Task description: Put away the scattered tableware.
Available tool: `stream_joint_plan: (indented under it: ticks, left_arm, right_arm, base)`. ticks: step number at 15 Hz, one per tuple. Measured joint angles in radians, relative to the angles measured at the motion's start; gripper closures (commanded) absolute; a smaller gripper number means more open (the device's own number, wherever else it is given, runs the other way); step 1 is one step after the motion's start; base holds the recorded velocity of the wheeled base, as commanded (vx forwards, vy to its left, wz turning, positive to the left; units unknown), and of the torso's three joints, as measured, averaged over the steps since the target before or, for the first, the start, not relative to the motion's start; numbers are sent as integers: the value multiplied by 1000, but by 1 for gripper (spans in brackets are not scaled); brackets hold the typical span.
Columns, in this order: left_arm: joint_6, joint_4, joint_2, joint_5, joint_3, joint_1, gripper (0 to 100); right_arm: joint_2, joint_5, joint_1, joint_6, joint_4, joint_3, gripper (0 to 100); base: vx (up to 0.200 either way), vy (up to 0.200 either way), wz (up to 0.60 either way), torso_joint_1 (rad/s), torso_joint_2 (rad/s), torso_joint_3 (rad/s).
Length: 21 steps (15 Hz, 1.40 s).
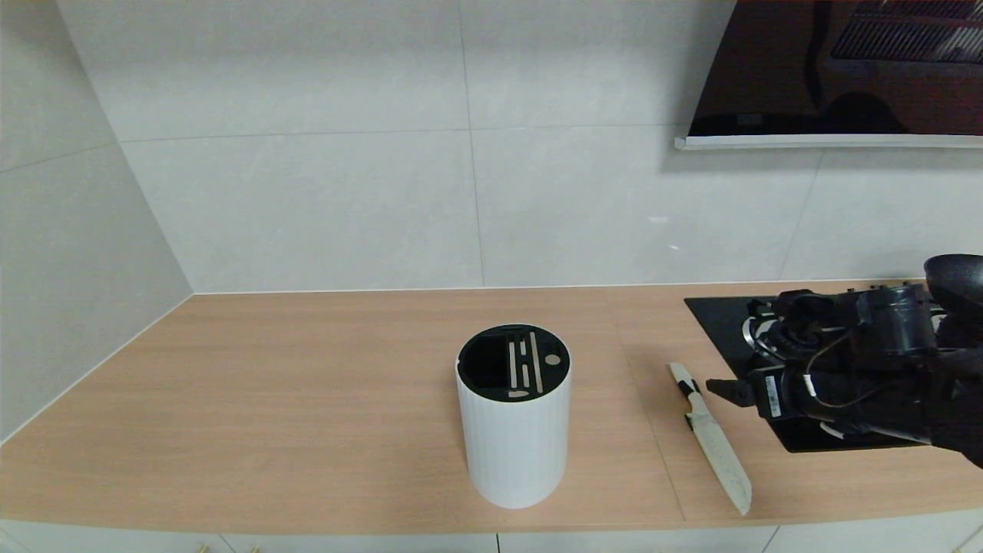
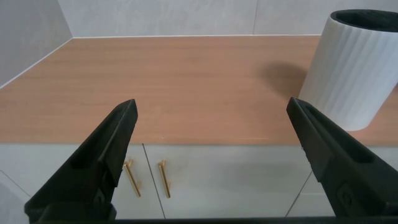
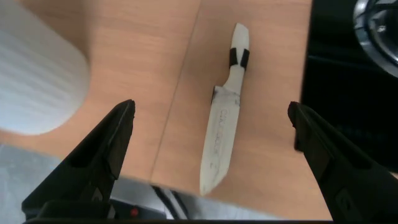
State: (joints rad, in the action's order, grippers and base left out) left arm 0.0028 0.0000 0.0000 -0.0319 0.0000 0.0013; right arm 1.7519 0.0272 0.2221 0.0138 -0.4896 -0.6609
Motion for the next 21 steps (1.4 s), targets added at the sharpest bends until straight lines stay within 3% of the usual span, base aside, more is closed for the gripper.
stream_joint_plan:
  ticks: [7,12,14,21]
  left_arm:
    - [-4,-1,0,0,0,0,0]
    - [-6,-1,0,0,0,0,0]
    - [-7,-1,0,0,0,0,0]
    - [-7,-1,0,0,0,0,0]
  right_arm:
    - [305,-74,0,15,-220,-23,0]
    - [426,-108,0,19,-328,-29,0]
    - [471,-113,-1,23,-430,-30,0]
    - [556,-113,1,30,-455,-55,0]
  base:
    - [0,0,0,0,0,0]
    - [0,0,0,0,0,0]
    - [0,0,0,0,0,0]
    - [0,0,0,0,0,0]
